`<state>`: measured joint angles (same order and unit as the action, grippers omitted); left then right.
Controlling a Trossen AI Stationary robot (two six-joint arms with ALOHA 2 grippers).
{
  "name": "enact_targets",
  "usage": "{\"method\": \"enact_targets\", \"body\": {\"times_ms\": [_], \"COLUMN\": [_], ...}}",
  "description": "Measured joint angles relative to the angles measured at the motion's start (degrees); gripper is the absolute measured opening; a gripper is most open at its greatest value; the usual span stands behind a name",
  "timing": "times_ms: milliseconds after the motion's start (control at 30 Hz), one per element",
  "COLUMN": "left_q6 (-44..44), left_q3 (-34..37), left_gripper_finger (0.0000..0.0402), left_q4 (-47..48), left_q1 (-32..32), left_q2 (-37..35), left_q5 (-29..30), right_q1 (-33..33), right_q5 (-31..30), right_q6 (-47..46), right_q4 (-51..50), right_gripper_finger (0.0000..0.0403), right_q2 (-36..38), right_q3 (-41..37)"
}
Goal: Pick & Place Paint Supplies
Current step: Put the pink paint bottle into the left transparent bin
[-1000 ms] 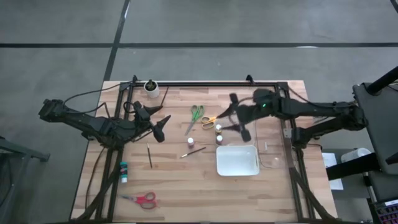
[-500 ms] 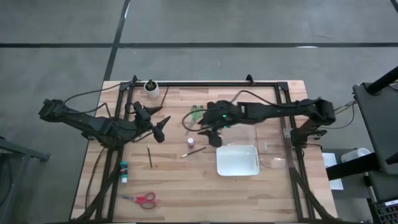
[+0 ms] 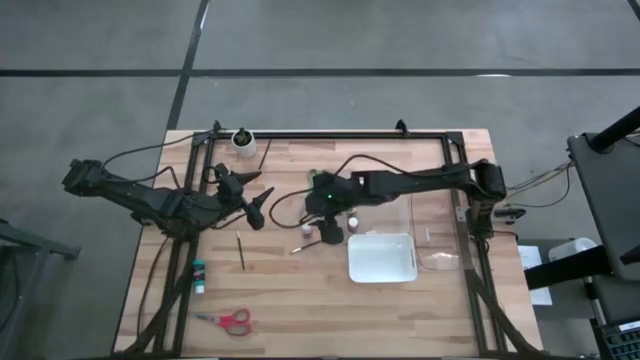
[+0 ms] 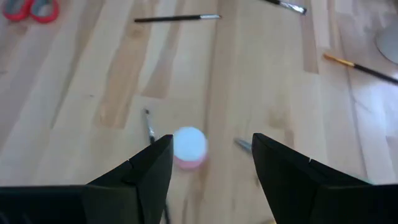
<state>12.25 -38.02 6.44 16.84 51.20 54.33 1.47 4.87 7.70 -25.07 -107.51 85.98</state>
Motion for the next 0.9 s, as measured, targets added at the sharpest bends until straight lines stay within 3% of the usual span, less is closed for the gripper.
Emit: {"method": "enact_targets", "body": {"times_ms": [667,900], "left_q6": [0.02,0.02], "left_q3": [0.11,0.11], "left_gripper_finger": [0.0269,0.0269], "left_q4": [1.28,1.25], "left_q1": [0.0,0.0], "left_q2": [0.0,0.0], "left_q5": [0.0,0.0], "right_q1": [-1.17,-1.19], "right_q5": [1.33,1.15], "right_q6": [-10.45,-5.6], "right_q4": [1.45,1.36], "right_gripper_finger": [0.0217,0.0217], "right_q2": [-3.99,-3.94], "right_q3": [0.65,0.65]}}
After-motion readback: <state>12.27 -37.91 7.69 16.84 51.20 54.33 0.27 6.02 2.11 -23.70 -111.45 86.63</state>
